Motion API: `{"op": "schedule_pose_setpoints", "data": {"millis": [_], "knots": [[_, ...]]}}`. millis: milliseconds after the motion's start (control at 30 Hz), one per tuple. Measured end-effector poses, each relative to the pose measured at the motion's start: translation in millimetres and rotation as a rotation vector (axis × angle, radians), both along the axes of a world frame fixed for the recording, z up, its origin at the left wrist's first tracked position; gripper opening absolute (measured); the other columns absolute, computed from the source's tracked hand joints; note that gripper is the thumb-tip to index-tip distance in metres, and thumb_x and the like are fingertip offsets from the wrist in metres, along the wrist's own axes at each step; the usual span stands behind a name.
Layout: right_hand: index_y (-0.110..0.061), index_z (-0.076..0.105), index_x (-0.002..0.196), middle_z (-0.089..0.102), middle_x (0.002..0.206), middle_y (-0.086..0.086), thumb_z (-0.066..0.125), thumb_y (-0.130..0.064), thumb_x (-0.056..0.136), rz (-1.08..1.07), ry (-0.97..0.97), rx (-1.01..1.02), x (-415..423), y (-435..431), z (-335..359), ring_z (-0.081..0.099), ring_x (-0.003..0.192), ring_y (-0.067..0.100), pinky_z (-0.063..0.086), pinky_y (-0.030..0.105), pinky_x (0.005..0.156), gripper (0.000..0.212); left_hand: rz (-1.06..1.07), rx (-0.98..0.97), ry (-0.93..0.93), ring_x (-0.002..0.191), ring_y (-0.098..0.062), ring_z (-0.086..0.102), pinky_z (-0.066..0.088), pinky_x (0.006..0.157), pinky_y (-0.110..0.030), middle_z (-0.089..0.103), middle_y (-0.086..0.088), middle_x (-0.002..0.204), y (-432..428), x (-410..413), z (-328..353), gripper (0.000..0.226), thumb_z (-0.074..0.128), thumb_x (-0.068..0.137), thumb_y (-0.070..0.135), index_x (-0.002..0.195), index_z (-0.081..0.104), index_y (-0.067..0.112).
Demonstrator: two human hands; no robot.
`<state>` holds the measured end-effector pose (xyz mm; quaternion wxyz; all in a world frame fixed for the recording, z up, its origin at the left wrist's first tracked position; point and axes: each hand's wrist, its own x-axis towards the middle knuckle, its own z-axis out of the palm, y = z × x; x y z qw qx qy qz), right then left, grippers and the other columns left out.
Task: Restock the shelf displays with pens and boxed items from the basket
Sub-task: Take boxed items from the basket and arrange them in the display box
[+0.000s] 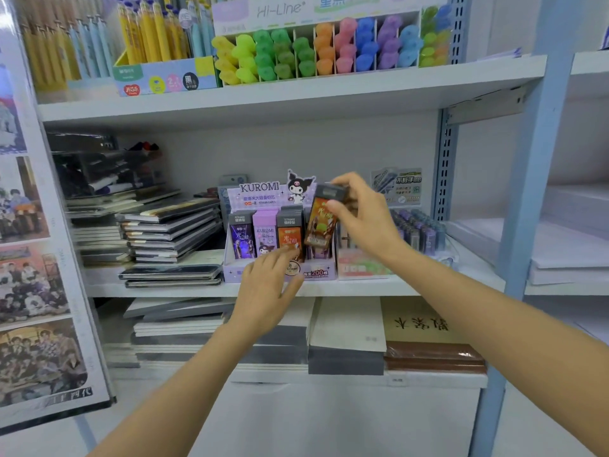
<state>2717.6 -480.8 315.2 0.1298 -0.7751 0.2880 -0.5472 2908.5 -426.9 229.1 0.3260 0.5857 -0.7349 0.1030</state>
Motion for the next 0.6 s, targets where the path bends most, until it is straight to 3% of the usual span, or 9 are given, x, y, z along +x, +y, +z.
{"op": "schedule_pose_setpoints", "data": {"millis": [100,267,600], "knots": [[-0.015,0.054,0.111,0.070,0.099,0.002,0.062,-0.012,0.092,-0.086,0.069,-0.037,-1.8,-11.6,3.2,0.068,0.085,0.019,0.056,0.044,0.080,0.020,0.094,0.028,-0.263,0.145,-0.017,0.021,0.014,0.118,-0.043,0.022,0.004,0.159,-7.3,5.1,-16.9,0.061,0.046,0.099,0.038,0.153,0.020,0.028],[-0.014,0.052,0.114,0.067,0.103,0.007,0.060,-0.015,0.094,-0.106,0.285,-0.066,10.9,-17.9,-11.4,0.065,0.091,0.023,0.055,0.046,0.079,0.021,0.112,-0.059,-0.320,0.134,-0.021,0.037,0.020,0.115,-0.045,0.042,-0.002,0.142,-11.6,5.5,-22.2,0.057,0.053,0.094,0.030,0.147,0.034,0.031],[-0.020,0.048,0.115,0.066,0.086,0.002,0.057,-0.024,0.096,-0.210,0.470,-0.152,15.9,-26.4,-9.0,0.060,0.081,0.028,0.049,0.040,0.074,0.021,0.130,-0.094,-0.292,0.123,-0.027,0.048,0.031,0.109,-0.049,0.053,-0.007,0.130,-12.1,2.2,-22.7,0.059,0.063,0.084,0.020,0.141,0.046,0.026]]}}
